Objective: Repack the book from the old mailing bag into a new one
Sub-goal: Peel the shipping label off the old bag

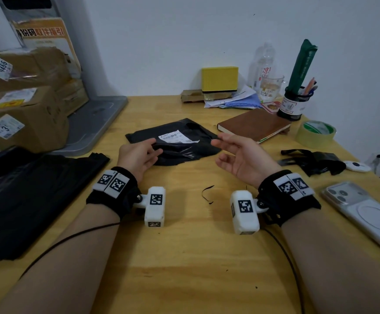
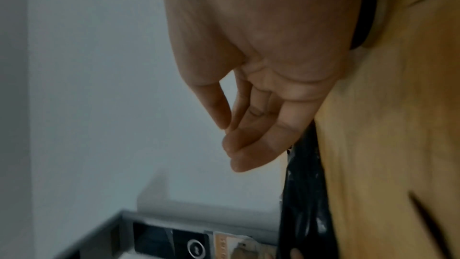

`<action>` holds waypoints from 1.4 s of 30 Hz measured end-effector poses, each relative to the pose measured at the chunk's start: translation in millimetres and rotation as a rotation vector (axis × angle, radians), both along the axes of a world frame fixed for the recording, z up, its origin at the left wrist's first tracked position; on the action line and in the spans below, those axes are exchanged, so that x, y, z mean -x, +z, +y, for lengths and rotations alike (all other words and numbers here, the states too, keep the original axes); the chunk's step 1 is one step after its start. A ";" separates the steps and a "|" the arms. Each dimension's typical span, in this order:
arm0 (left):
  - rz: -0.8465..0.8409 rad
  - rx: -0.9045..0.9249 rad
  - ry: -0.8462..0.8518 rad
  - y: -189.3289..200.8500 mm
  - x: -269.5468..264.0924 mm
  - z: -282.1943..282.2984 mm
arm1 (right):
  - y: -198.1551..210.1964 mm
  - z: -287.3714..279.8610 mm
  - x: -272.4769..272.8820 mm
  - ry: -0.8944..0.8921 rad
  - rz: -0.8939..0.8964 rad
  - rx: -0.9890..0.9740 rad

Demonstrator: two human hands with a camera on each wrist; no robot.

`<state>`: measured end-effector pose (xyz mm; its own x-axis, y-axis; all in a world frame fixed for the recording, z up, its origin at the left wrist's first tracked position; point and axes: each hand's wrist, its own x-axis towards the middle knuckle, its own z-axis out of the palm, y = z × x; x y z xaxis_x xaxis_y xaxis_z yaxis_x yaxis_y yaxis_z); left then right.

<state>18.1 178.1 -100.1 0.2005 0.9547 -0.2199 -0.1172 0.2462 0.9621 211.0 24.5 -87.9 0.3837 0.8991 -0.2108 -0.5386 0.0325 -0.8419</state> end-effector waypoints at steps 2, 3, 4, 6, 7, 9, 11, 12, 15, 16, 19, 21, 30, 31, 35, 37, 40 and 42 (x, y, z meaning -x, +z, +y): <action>0.015 -0.058 0.014 1.3 -1.1 -0.2 | 2.1 -2.0 -0.3 0.033 0.061 -0.019; 0.010 -0.081 0.017 1.4 -2.0 0.6 | 3.0 -2.9 -0.2 0.045 0.084 -0.028; -0.003 -0.101 0.009 2.0 -2.6 -0.1 | 3.9 -3.6 0.4 0.054 0.098 -0.036; -0.030 -0.149 -0.013 1.6 -3.3 -1.7 | 5.1 -3.6 2.5 0.076 0.113 -0.047; -0.035 -0.176 -0.014 0.9 -4.1 -1.9 | 5.4 -3.5 3.7 0.092 0.113 -0.051; -0.032 -0.242 -0.007 2.6 -5.4 -5.2 | 5.7 -3.4 5.9 0.119 0.105 -0.056; -0.022 -0.304 -0.007 5.6 -6.9 -8.8 | 5.7 -3.0 7.5 0.135 0.110 -0.056; -0.021 -0.329 -0.019 6.8 -7.7 -10.3 | 5.8 -2.9 8.3 0.143 0.118 -0.058; -0.037 -0.390 -0.082 8.5 -9.4 -14.6 | 4.6 -1.5 10.6 0.175 0.128 -0.060; -0.044 -0.409 -0.099 8.7 -9.7 -15.5 | 4.1 -0.8 11.7 0.188 0.119 -0.057; -0.107 -0.442 -0.148 9.4 -9.9 -18.5 | 1.8 0.6 15.2 0.221 0.072 -0.036; -0.155 -0.462 -0.175 11.8 -10.3 -22.2 | 0.4 1.5 18.0 0.241 0.044 -0.017; -0.282 -0.252 -0.175 4.2 -19.4 -27.3 | -10.1 5.2 28.0 0.348 -0.015 0.033; -0.264 -0.205 -0.217 2.0 -20.2 -27.6 | -11.0 5.8 28.3 0.354 -0.009 0.039; -0.116 -0.138 -0.435 -3.6 -19.6 -31.9 | -14.7 7.2 28.3 0.347 -0.007 0.063; -0.109 -0.145 -0.435 -5.5 -18.9 -31.2 | -15.5 7.3 28.3 0.338 -0.019 0.069; -0.048 -0.136 -0.439 -6.4 -16.1 -28.6 | -13.4 6.8 28.9 0.339 -0.041 0.067; 0.052 -0.117 -0.521 -5.7 -13.9 -27.2 | -11.4 5.9 28.9 0.325 -0.045 0.063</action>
